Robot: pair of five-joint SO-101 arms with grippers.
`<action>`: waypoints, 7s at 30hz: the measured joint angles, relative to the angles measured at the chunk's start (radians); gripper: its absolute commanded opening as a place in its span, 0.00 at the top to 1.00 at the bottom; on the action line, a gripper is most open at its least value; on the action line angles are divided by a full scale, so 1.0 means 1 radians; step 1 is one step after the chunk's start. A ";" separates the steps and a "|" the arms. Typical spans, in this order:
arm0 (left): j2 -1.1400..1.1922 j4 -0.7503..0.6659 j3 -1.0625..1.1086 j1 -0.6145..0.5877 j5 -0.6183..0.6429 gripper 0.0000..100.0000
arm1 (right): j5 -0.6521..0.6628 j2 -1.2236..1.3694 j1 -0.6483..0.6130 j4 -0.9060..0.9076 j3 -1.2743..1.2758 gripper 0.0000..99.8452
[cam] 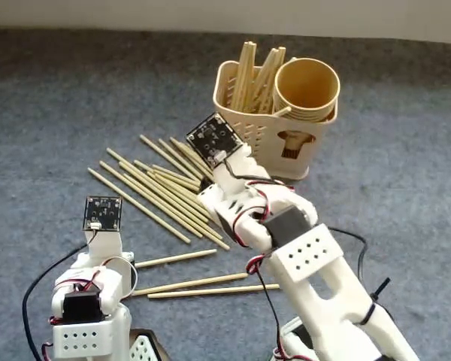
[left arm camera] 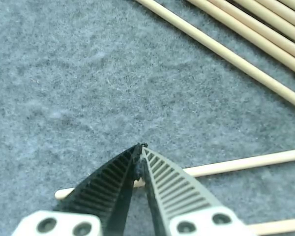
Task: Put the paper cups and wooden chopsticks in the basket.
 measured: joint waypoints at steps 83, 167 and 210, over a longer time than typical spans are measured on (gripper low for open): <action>0.000 0.000 0.000 0.000 0.000 1.00 | 0.141 0.918 0.043 0.319 -0.520 0.91; 0.000 0.000 0.000 0.000 0.000 1.00 | -0.187 -0.041 0.038 0.203 -0.304 0.99; 0.000 0.000 0.000 0.000 0.000 1.00 | -0.193 0.195 0.293 -0.964 0.066 0.99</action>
